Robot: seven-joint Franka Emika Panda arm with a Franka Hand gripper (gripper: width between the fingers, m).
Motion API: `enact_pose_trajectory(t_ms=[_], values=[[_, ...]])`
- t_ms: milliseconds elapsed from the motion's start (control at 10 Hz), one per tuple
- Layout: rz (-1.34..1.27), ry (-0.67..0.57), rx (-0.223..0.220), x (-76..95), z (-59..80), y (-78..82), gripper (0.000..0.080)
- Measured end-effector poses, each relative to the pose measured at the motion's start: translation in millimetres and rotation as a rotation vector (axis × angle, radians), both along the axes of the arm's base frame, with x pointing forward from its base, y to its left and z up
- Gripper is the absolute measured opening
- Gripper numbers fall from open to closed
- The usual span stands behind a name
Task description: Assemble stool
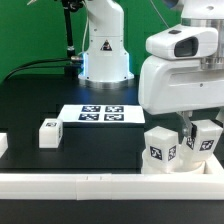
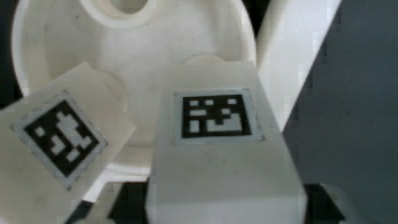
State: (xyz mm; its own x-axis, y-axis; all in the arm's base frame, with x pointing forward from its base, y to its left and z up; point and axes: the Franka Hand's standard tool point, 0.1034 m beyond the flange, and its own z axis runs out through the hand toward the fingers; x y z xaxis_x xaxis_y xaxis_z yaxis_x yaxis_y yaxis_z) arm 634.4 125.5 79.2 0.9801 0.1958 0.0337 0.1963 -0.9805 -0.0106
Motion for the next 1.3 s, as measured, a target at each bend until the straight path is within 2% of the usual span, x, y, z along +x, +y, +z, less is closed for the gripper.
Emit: enact_pose_trajectory(t_ms=[300,500,700,1300], values=[[-0.405,-0.032,0.015,3.7,-1.5,-6.5,0.0337],[-0.785,-0.031,0.021,2.4,-2.0,-11.3,0.0337],[-1.064,-0.010,0.065,3.8,-1.9,-18.6,0.0337],[-1.421,0.009,0.073,2.0,-2.4,-21.6,0.0337]])
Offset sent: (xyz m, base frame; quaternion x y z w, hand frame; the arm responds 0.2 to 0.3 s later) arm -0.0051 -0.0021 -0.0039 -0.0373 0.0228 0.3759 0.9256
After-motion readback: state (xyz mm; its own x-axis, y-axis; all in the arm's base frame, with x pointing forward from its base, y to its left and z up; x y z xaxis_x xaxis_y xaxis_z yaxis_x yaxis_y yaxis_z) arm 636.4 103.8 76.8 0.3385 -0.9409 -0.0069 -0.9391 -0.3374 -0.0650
